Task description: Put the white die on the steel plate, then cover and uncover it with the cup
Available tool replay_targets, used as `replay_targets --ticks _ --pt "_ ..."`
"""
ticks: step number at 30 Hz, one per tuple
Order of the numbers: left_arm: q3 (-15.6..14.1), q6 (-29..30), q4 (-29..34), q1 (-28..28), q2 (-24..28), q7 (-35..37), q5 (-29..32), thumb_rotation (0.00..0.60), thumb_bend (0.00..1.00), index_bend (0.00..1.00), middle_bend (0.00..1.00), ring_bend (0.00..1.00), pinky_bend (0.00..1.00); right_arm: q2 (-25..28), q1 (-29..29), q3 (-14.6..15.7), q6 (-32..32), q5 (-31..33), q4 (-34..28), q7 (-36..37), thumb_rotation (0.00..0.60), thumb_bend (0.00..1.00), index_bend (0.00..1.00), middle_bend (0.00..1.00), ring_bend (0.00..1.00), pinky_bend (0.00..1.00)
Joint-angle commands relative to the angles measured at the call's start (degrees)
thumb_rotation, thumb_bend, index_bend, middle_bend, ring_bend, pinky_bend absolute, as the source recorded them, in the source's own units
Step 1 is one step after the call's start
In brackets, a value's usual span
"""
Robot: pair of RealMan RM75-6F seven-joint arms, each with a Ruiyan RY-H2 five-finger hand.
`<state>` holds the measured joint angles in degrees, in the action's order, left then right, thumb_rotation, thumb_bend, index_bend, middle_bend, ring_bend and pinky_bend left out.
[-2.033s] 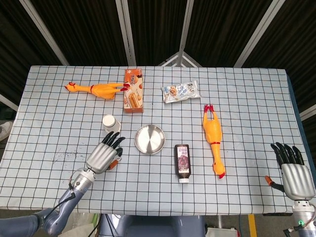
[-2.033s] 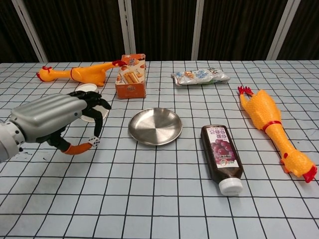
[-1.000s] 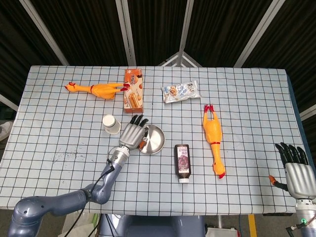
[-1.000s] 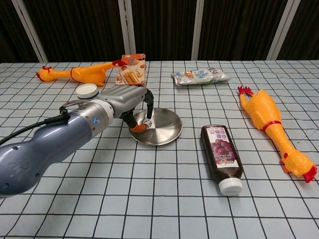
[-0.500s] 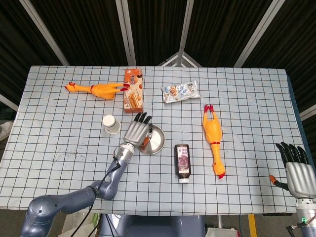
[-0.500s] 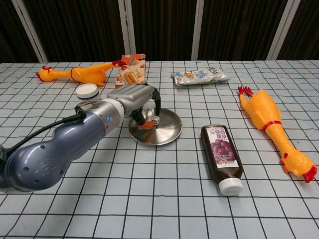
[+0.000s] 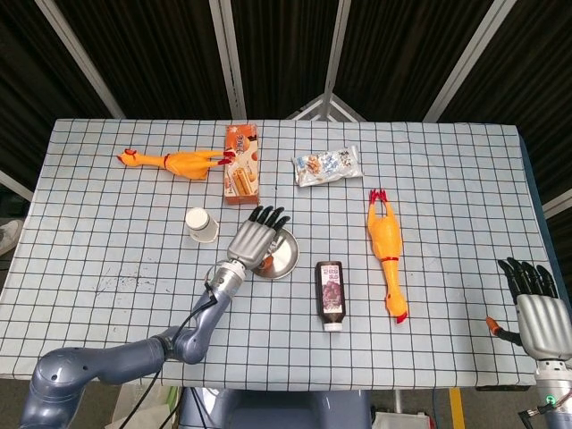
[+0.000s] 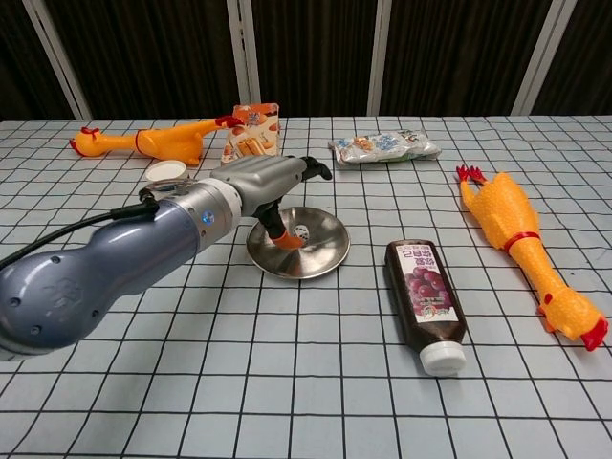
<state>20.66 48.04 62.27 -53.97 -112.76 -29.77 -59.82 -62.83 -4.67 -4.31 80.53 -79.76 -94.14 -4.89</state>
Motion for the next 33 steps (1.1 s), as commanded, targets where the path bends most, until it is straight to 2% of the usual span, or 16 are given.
replay_targets --ticks 1,2,5,10,14,18,22,26,30,33 --pt "1.4 2.6 10.2 2.1 6.7 -1.2 1.3 0.600 0.35 0.09 0.00 0.00 0.02 0.1 0.0 -0.1 0.0 0.1 0.0 0.3 0.600 0.21 0.10 0.09 0.07 0.00" --pt "1.7 3.1 11.7 2.5 7.8 -1.2 1.3 0.600 0.33 0.09 0.00 0.00 0.02 0.1 0.0 -0.1 0.0 0.0 0.0 0.3 0.600 0.21 0.10 0.09 0.07 0.00" --pt "2.3 5.0 22.8 5.8 15.8 -1.7 2.6 0.600 0.27 0.12 0.00 0.00 0.02 0.3 0.3 0.1 0.7 -0.7 -0.6 0.3 0.600 0.21 0.10 0.09 0.07 0.00" --pt "1.2 6.7 38.2 11.5 29.9 -4.1 6.4 0.600 0.26 0.21 0.00 0.00 0.02 0.3 0.4 0.6 1.0 -1.6 -1.3 -0.4 0.600 0.21 0.10 0.09 0.07 0.00" --pt "0.3 9.3 43.0 15.3 37.7 -4.0 7.7 0.600 0.26 0.23 0.00 0.00 0.02 0.2 0.4 0.7 1.1 -1.6 -1.8 -1.1 0.600 0.21 0.10 0.09 0.07 0.00" --pt "-0.1 8.9 42.4 16.8 41.7 -2.0 10.4 0.600 0.26 0.21 0.00 0.00 0.01 0.1 0.5 0.7 1.5 -1.9 -2.3 -1.7 0.600 0.21 0.10 0.09 0.07 0.00" --pt "0.4 8.2 39.1 16.9 42.0 1.1 11.5 0.600 0.26 0.21 0.06 0.00 0.01 0.1 0.5 0.8 1.0 -1.4 -2.3 -2.1 0.600 0.21 0.10 0.09 0.07 0.00" --pt "0.1 6.5 33.9 16.0 40.5 3.6 12.6 0.600 0.27 0.23 0.12 0.00 0.01 0.1 0.2 0.6 0.1 -0.4 -2.1 -2.3 0.600 0.21 0.10 0.09 0.07 0.00" --pt "-0.2 6.2 28.8 14.5 37.4 4.3 13.3 0.600 0.33 0.28 0.22 0.00 0.01 0.2 0.2 0.5 -0.1 0.1 -1.9 -2.2 0.600 0.21 0.10 0.09 0.07 0.00" --pt "0.3 6.8 24.9 13.3 34.3 6.0 13.4 0.600 0.36 0.31 0.27 0.00 0.01 0.2 0.1 0.5 -0.4 0.4 -1.8 -2.3 0.600 0.21 0.10 0.09 0.07 0.00"
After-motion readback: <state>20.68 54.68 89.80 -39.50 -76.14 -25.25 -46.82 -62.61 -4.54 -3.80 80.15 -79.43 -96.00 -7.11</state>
